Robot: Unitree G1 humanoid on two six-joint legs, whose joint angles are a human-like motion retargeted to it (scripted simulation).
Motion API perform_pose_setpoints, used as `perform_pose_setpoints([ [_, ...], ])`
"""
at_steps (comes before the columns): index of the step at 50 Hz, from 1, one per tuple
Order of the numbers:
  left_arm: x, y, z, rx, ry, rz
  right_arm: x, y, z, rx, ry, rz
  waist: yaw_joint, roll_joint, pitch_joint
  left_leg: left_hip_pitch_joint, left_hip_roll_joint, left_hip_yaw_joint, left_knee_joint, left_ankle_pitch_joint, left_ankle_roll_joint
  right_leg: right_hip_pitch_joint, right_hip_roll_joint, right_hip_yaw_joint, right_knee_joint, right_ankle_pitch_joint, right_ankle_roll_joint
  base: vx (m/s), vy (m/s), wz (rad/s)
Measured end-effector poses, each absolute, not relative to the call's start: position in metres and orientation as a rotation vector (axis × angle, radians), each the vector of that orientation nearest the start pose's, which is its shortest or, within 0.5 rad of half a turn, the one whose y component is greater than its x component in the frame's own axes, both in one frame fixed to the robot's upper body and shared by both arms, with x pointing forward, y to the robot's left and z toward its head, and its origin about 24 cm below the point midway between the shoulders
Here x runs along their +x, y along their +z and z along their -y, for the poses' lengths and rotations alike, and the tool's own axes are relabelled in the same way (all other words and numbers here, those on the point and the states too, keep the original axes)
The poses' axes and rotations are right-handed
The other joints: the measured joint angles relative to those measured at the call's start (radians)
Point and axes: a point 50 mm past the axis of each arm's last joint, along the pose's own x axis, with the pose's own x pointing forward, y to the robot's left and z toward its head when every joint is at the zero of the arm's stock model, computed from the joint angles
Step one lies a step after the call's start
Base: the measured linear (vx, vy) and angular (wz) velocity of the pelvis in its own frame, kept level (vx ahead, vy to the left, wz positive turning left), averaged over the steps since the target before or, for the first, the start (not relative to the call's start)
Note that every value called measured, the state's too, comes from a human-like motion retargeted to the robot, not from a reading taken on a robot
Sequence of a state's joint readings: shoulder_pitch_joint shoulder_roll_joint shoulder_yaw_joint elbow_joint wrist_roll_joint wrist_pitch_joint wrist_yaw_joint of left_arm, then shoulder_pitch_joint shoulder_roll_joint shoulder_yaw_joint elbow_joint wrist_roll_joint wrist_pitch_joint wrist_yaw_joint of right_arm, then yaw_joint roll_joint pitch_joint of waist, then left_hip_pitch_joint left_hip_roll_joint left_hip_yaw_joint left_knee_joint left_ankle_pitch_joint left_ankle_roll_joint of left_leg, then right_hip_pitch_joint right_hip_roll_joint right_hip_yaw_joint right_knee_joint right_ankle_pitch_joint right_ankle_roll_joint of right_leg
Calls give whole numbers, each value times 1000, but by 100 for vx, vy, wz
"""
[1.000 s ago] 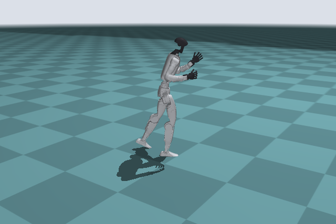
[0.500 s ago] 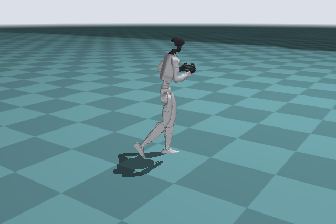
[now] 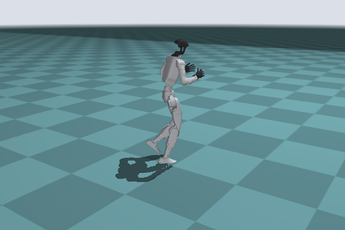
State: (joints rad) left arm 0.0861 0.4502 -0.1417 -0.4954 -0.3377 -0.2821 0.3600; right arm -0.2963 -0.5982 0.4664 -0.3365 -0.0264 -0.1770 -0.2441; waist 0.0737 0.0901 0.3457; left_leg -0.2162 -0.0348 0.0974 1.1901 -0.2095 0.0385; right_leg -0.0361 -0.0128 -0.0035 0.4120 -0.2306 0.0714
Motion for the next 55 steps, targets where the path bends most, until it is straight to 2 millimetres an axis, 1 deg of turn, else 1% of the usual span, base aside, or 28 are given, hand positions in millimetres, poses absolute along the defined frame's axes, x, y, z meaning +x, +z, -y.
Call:
perform_pose_setpoints([
  [2,188,135,-194,-81,42,461,247,213,82,-472,351,939,95,-38,-23,-54,21,60,-100,-45,4,34,-30,24,-27,25,58,93,8,-66],
  [5,163,124,-213,-58,51,346,228,260,58,-297,344,1160,236,-105,-72,-67,14,131,-463,-30,-24,93,-79,53,-120,127,101,96,18,-34],
  [7,154,122,-226,-11,78,312,213,275,51,-185,379,1237,292,-116,-87,3,16,196,-807,26,-75,147,-82,72,-167,227,128,99,30,12],
  [10,142,117,-237,42,123,273,196,273,50,-132,492,1258,287,-56,-96,118,45,300,-1138,83,-171,242,-27,94,-162,368,136,100,37,75],
  [12,142,115,-236,27,149,274,195,260,55,-178,565,1191,228,-4,-68,190,59,316,-1171,130,-171,276,23,114,-53,406,67,96,37,148],
  [13,148,115,-231,11,147,291,198,251,59,-165,602,1121,197,7,-45,219,54,297,-1147,106,-136,264,40,127,55,408,40,90,32,170],
  [15,174,120,-214,-54,112,359,212,222,68,-153,579,934,150,-14,0,228,18,234,-1026,3,-30,172,38,134,343,376,-4,83,24,170],
  [16,193,128,-200,-100,77,417,224,197,74,-170,496,807,137,-39,9,200,-3,209,-936,-49,1,96,-2,103,486,317,-41,80,17,165],
  [17,211,140,-184,-134,35,484,231,169,83,-202,409,679,125,-59,14,176,-20,184,-855,-97,18,24,-46,67,611,258,-80,80,13,169],
  [18,227,158,-168,-154,-13,572,235,137,95,-257,315,548,113,-70,13,158,-31,160,-794,-135,6,-40,-96,19,698,197,-122,82,12,184],
  [20,242,207,-142,-144,-110,796,221,85,123,-327,205,327,72,-62,8,175,-40,92,-753,-173,-45,-116,-143,-53,757,103,-173,86,11,215],
  [22,241,260,-121,-112,-172,1054,193,71,156,-275,149,222,-4,-22,-4,216,-37,1,-781,-160,-93,-152,-122,-93,673,38,-158,88,10,254],
  [24,228,299,-110,-101,-189,1259,169,72,181,-225,121,169,-96,14,-33,256,-25,-76,-833,-107,-136,-170,-100,-134,486,25,-113,90,4,229],
  [27,210,325,-107,-132,-210,1419,153,79,207,-231,106,120,-220,27,-85,317,-28,-164,-924,12,-190,-161,-89,-176,82,99,5,95,-8,161],
  [29,207,327,-107,-142,-227,1432,152,83,219,-247,99,98,-271,2,-108,369,-53,-204,-966,99,-207,-142,-89,-168,-165,155,107,98,-19,99],
  [31,209,319,-109,-128,-237,1386,156,85,224,-285,92,92,-282,-31,-114,412,-81,-213,-949,172,-201,-122,-82,-149,-304,202,176,98,-25,30],
  [33,215,303,-113,-108,-239,1290,164,84,223,-335,91,98,-260,-71,-96,407,-122,-186,-805,209,-151,-82,-93,-120,-343,295,180,94,-22,-23],
  [35,225,282,-122,-87,-205,1158,182,85,217,-350,87,137,-217,-68,-58,303,-119,-135,-490,209,-92,-46,-78,-108,-288,253,71,88,-17,-52],
  [37,235,247,-138,-88,-107,981,206,97,205,-343,81,234,-162,-26,-25,167,-71,-104,-182,152,-51,-48,-27,-87,-152,108,-39,86,-12,-67],
  [38,236,224,-148,-102,-51,876,216,108,198,-352,84,302,-131,-14,-12,116,-49,-88,-79,103,-31,-44,-11,-77,-86,56,-57,89,-8,-71],
  [40,222,178,-168,-141,39,674,234,141,178,-380,101,482,-65,-14,-5,28,1,-39,31,22,5,-24,3,-61,-2,0,-34,93,-5,-75],
  [43,187,139,-194,-143,86,476,237,191,149,-284,127,737,84,-91,-45,-57,19,32,-84,-39,13,45,-30,-24,-36,37,56,96,-1,-79],
  [45,169,130,-207,-77,88,401,226,213,137,-162,151,853,199,-152,-80,-72,8,72,-307,-42,-1,92,-60,5,-95,109,96,99,9,-63],
  [47,160,127,-219,-4,78,350,217,225,127,-86,205,921,283,-193,-98,-20,9,133,-639,-2,-35,153,-74,36,-163,216,139,102,19,-24],
  [50,149,117,-230,32,65,263,205,224,114,-69,351,928,306,-155,-119,103,36,207,-1058,57,-139,275,-20,86,-225,392,173,102,29,44],
  [52,145,107,-229,11,53,210,199,211,104,-86,514,842,256,-90,-111,176,60,233,-1145,130,-175,335,43,126,-160,444,135,97,32,118],
  [53,147,105,-226,-6,53,205,196,206,103,-85,542,820,225,-61,-94,212,71,243,-1138,140,-163,341,73,141,-74,447,105,90,30,135],
  [55,164,101,-216,-36,34,219,198,189,99,-93,592,718,185,-52,-48,248,63,228,-1038,46,-70,259,65,103,229,375,32,81,25,115],
])
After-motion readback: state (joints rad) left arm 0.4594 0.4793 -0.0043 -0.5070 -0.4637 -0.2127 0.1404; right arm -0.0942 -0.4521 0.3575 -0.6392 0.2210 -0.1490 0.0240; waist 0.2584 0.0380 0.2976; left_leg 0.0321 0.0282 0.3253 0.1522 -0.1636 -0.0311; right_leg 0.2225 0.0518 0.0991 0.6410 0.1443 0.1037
